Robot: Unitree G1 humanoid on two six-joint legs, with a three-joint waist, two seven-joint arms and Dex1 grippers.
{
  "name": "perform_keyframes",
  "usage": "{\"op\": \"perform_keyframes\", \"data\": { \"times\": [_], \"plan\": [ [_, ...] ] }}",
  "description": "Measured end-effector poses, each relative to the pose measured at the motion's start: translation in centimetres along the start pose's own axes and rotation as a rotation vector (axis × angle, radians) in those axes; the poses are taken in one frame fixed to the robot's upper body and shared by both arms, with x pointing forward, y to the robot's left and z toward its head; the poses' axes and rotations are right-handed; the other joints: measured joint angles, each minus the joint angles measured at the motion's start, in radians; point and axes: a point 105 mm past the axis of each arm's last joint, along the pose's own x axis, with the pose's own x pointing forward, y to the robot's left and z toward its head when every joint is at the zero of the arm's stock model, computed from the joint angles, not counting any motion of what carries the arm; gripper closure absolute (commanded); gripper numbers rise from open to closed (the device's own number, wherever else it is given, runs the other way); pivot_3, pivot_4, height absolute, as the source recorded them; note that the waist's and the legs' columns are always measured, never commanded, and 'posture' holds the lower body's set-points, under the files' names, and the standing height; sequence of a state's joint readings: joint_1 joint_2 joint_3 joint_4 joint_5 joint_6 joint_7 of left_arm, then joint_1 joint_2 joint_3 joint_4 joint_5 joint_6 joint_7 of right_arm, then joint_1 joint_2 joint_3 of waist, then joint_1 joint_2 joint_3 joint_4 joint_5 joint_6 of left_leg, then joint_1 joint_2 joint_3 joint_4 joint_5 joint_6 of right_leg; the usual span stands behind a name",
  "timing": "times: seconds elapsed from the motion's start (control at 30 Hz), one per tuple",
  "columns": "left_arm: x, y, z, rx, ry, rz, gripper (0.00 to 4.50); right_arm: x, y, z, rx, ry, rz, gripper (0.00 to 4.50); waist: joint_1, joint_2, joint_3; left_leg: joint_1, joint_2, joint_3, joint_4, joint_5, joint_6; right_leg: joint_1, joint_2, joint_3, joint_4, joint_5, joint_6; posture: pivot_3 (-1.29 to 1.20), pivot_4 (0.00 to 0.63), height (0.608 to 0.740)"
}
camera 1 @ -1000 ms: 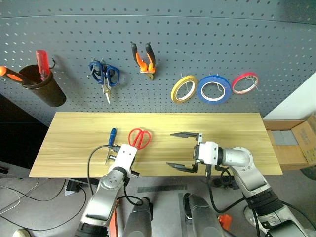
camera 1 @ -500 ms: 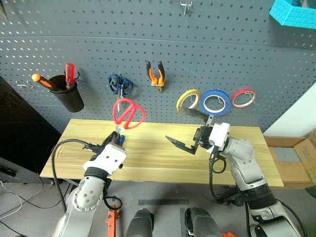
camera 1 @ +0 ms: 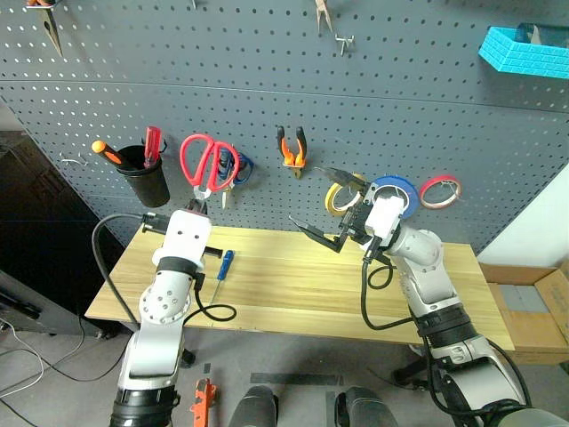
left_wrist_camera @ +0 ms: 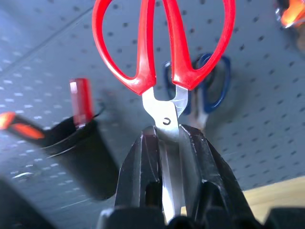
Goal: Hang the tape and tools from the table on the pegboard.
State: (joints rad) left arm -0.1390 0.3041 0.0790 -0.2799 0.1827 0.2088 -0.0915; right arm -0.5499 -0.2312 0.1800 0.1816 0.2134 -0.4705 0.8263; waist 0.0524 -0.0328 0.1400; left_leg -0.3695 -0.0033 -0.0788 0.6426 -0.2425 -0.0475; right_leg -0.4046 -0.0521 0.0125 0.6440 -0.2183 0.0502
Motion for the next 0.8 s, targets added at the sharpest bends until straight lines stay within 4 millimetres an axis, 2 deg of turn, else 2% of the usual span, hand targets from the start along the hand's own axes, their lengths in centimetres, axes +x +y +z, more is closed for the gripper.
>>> {"op": "perform_keyframes", "data": {
  "times": [0.13,0.33,0.67,0.8],
  "plan": [
    [0.5,-0.9,-0.7,-0.065,0.028,-0.027,4.27,0.1,-0.1,0.1,-0.011,0.002,-0.002,0.0,-0.001,0.0,0.0,0.001,0.0,0.0,-0.001,0.0,0.0,0.0,0.0,0.0,0.0,0.0,-0.001,0.15,0.052,0.74],
    [1.0,-1.3,-1.2,-0.104,0.058,-0.029,4.27,0.2,-0.1,0.1,-0.03,0.011,-0.004,0.0,-0.002,0.0,0.0,0.002,0.0,0.0,-0.001,0.0,0.0,0.0,0.001,0.001,0.001,0.0,-0.001,0.14,0.062,0.74],
    [1.2,-2.2,-3.7,-0.185,0.188,-0.052,4.27,0.0,0.1,0.4,-0.04,0.009,0.003,0.0,-0.006,0.0,0.0,0.002,0.0,0.001,-0.001,0.0,0.0,0.0,0.001,0.001,0.001,0.0,-0.001,0.13,0.073,0.74],
    [2.1,-2.6,-4.1,-0.208,0.214,-0.07,4.27,0.1,0.1,0.5,-0.038,0.01,0.006,0.0,-0.006,0.0,0.0,0.002,0.0,0.0,-0.001,0.0,0.0,0.001,0.001,0.001,0.001,0.0,-0.001,0.12,0.078,0.74]
  ]
}}
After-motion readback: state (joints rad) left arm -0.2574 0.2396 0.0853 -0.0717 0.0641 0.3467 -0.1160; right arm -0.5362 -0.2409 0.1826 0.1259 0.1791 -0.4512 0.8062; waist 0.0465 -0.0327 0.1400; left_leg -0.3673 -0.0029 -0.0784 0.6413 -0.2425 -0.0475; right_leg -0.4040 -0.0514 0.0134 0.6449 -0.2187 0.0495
